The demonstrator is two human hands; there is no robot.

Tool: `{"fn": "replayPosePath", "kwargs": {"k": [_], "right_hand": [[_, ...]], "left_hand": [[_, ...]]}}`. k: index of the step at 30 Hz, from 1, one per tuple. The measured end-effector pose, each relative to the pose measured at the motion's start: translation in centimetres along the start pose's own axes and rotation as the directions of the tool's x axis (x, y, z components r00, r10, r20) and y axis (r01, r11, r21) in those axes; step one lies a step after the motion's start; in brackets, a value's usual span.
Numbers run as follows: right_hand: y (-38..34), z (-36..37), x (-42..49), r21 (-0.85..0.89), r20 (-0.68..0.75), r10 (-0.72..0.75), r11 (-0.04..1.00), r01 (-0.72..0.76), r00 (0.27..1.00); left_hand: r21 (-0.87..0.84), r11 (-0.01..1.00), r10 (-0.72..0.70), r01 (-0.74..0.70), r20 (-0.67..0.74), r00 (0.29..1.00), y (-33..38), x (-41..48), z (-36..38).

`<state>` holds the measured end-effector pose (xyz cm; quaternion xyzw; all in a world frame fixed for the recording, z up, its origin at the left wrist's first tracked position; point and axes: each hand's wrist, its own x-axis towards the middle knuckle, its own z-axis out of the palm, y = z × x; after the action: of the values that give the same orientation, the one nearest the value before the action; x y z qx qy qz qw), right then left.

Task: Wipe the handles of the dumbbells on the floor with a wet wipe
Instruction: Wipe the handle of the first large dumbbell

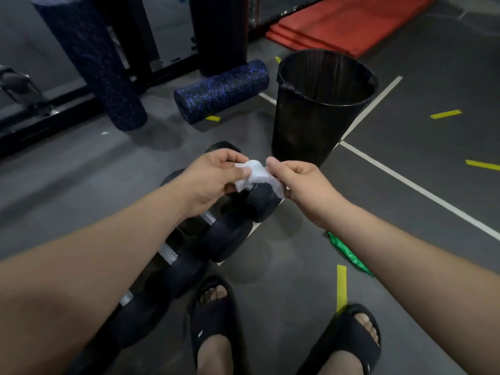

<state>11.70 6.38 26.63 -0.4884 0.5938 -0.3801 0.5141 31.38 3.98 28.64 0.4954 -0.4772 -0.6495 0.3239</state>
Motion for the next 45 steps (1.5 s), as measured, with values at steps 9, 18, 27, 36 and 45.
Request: {"fn": "replayPosePath", "kwargs": {"k": [9,18,27,36,45], "right_hand": [[5.8,2.3,6.0,0.100,0.065,0.127,0.986,-0.133,0.990],[8.5,2.9,13.5,0.148,0.077,0.226,0.961,-0.235,0.971],[9.4,4.6,17.9,0.005,0.023,0.211,0.978,-0.211,0.977],[9.3,4.3,21.3,-0.127,0.028,0.104,0.987,-0.100,0.994],[11.4,4.3,25.1,-0.628,0.176,-0.029,0.767,0.135,0.984]], "left_hand": [[-0.168,0.977,-0.151,0.130,-0.124,0.981,-7.4,6.5,-0.7],[-0.100,0.971,-0.218,0.217,0.001,0.976,-10.8,12.3,-3.5],[-0.170,0.979,-0.150,0.110,-0.243,0.959,-13.0,15.9,-4.1],[0.198,0.980,0.045,0.026,-0.343,0.938,-11.8,17.0,-7.5],[0.899,0.429,0.233,0.089,-0.205,0.951,-11.9,20.0,-12.7]]}}
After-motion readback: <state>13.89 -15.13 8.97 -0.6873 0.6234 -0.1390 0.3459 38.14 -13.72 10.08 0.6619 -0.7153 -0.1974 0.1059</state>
